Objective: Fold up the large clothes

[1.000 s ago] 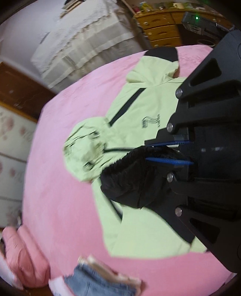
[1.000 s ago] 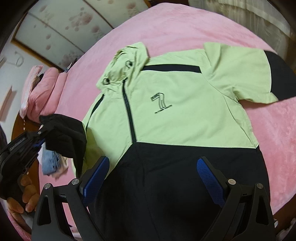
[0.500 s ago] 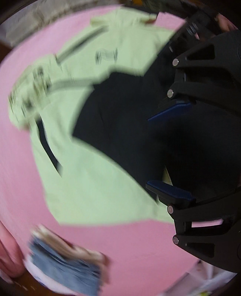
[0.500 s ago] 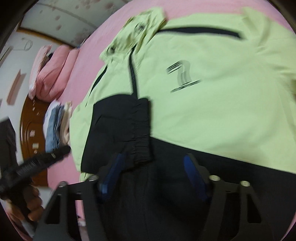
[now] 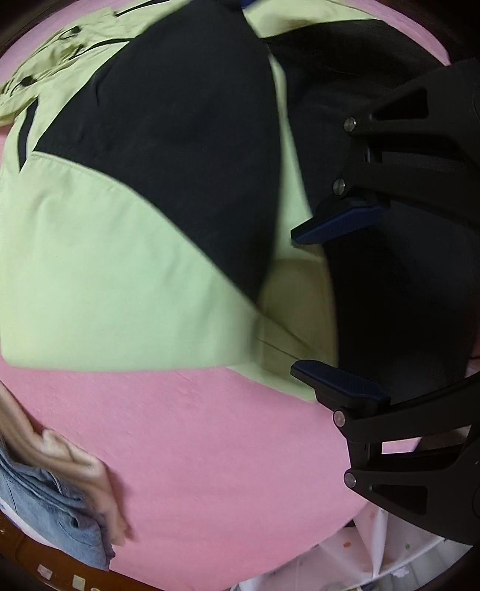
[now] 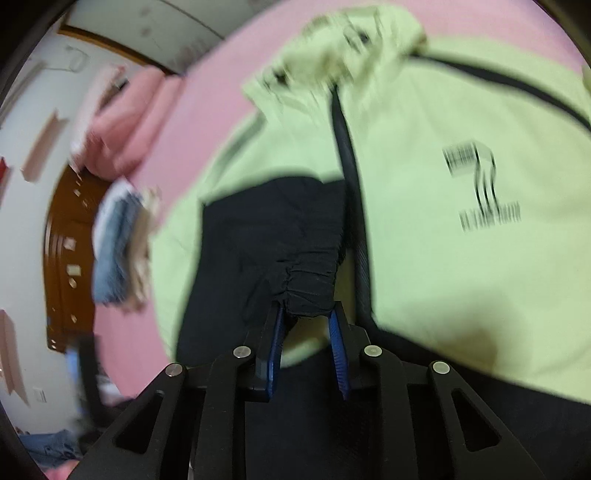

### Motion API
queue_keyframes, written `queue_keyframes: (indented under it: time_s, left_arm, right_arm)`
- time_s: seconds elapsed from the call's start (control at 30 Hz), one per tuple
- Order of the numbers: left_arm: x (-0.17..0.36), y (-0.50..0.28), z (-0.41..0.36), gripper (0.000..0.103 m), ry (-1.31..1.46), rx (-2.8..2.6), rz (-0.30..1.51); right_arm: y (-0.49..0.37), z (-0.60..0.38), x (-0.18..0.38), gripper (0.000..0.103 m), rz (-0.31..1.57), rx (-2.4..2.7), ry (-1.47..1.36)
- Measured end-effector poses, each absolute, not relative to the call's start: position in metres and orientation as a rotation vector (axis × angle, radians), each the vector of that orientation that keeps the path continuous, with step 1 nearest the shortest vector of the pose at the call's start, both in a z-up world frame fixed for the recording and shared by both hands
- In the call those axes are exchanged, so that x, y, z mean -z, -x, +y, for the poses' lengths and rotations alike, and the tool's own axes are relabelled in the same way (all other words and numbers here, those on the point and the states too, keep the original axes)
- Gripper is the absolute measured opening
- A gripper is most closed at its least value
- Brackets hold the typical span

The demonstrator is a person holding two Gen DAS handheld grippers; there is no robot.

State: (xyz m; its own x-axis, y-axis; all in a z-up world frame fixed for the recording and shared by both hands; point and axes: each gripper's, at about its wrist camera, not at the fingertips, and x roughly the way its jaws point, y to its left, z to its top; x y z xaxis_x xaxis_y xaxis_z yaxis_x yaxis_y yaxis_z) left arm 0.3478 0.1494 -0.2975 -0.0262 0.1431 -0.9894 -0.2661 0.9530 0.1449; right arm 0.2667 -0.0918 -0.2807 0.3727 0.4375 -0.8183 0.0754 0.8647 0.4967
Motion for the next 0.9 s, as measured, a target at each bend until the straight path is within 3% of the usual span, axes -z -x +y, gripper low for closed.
queue_keyframes:
  time_s: [0.33,0.47,0.57,0.77,0.9]
  left_arm:
    - [0.285,-0.358,0.180,0.063,0.145,-0.351,1.498]
    - [0.277,-0.358,0.198,0.063,0.158,-0.375,1.486]
    - [0.272,-0.354,0.214,0.063,0.176,-0.399,1.474]
    - [0.268,-0.335,0.245,0.063,0.222,-0.425,1.484]
    - [0.253,-0.312,0.274,0.065,0.359,-0.419,1.513]
  right_arm:
    - [-0.292,-0.132,0.171,0.019,0.867,-0.180,-0.508]
    - [-0.285,-0.168,0.164,0.019,0.860,-0.078,-0.471]
    - [-0.274,-0.199,0.186,0.019,0.945,0.025,-0.463]
    - [-0.253,-0.235,0.283,0.022,1.242,0.215,-0.480]
    - [-0.229,-0.241,0.299,0.026,1.172,0.291,-0.616]
